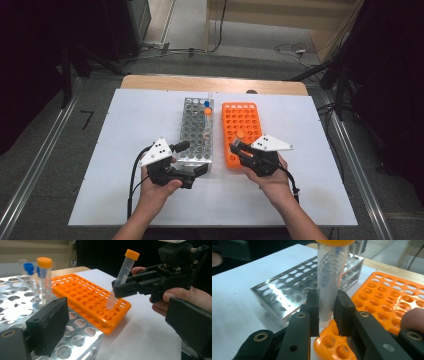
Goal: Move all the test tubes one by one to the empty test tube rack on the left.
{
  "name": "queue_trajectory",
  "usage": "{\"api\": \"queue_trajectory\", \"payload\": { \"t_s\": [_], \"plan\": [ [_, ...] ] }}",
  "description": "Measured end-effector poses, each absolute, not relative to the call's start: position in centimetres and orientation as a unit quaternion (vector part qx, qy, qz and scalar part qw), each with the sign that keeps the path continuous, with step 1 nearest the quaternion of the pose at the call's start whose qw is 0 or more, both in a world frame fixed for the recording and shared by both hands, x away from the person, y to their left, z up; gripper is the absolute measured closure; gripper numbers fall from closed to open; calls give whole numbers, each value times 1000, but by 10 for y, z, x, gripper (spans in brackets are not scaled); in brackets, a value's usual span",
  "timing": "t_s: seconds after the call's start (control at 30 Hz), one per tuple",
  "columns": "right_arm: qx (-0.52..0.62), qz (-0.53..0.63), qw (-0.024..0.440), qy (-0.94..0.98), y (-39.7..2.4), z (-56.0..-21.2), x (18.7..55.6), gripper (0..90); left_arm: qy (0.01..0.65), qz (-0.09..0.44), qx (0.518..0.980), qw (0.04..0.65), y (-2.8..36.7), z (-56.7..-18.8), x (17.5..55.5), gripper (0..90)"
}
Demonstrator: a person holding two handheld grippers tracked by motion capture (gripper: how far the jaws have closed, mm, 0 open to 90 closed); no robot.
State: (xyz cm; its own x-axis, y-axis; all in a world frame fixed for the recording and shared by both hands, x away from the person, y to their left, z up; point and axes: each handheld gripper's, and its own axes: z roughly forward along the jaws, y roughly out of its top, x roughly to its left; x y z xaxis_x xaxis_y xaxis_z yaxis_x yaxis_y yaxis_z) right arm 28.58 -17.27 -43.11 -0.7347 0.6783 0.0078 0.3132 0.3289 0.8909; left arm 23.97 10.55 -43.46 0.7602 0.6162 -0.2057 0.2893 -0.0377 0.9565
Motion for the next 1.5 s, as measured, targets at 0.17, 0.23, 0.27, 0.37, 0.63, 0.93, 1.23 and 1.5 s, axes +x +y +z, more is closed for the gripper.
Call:
{"api": "queue_trajectory", "payload": {
  "t_s": [0.17,0.23,0.27,0.37,0.63,0.93,1.23,1.5],
  "plan": [
    [293,495,166,801,-171,-432,269,728,312,128,716,611,93,-433,239,128],
    [285,497,159,804,-169,-432,265,728,306,125,719,611,90,-432,239,159],
    [281,498,155,806,-168,-432,262,728,304,124,720,612,89,-432,239,183],
    [266,498,149,812,-164,-432,257,728,299,116,721,615,85,-431,239,263],
    [239,493,136,825,-150,-435,247,728,284,108,728,614,76,-429,240,445],
    [231,489,130,831,-144,-438,242,728,263,108,743,606,69,-430,238,662],
    [236,487,133,830,-149,-438,244,720,269,125,742,601,67,-428,240,749],
    [223,500,122,828,-167,-436,242,500,292,139,722,611,77,-421,251,749]
  ]
}}
